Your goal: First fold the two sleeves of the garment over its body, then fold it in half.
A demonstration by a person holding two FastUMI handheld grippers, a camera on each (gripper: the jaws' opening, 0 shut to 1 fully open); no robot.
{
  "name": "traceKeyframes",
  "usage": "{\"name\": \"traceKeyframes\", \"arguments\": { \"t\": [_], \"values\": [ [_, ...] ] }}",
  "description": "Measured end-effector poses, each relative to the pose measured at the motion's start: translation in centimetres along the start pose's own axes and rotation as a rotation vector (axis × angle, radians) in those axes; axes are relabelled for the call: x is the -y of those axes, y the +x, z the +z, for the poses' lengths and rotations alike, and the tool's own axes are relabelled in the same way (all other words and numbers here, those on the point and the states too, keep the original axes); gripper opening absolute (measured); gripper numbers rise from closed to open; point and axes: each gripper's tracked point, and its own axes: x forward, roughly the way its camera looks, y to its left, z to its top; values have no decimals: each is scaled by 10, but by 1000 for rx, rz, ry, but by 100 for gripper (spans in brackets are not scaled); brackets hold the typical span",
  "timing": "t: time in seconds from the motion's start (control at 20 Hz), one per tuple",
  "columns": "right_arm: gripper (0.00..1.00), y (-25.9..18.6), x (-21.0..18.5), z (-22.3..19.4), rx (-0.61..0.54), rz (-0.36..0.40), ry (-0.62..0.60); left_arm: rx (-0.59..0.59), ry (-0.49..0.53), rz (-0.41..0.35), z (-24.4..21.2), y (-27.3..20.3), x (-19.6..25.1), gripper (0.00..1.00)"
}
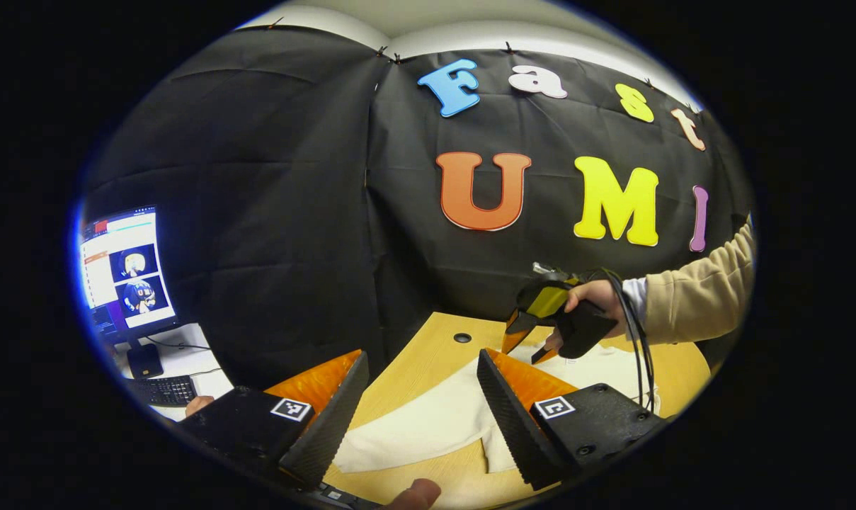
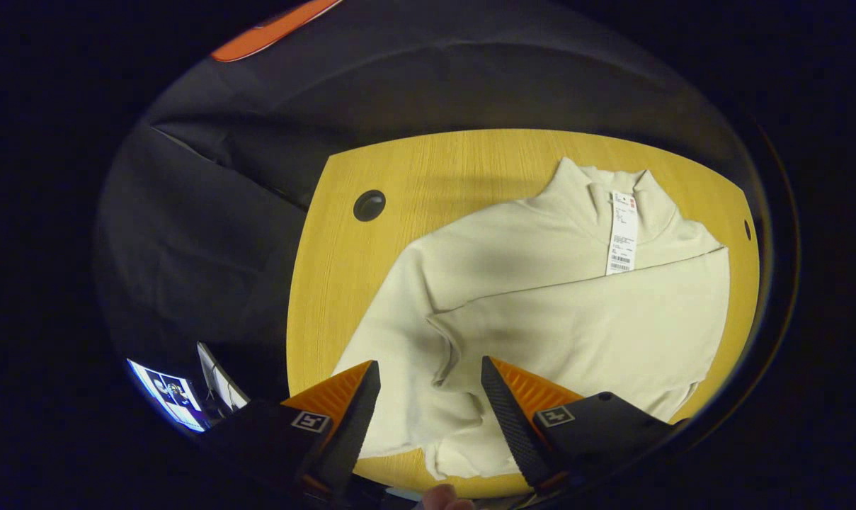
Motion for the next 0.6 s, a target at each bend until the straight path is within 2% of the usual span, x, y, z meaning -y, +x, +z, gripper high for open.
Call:
{"name": "traceKeyframes", "arguments": {
  "t": [0.15,0.3,0.4,0.45,0.55,0.6],
  "values": [
    [92,-41,13,15,77,14,-18,8,2,19,3,-3,1,98],
    [96,-95,38,40,207,3,-58,8,14,48,2,-3,1,98],
    [93,-138,55,52,303,3,-87,-12,2,67,-5,0,-3,98],
    [96,-160,65,57,351,4,-95,-25,-5,79,-10,1,-5,98],
    [96,-204,84,65,445,15,-103,-41,-6,121,-18,6,-17,99],
    [93,-228,95,69,498,21,-107,-58,-10,147,-23,8,-24,98]
  ]
}}
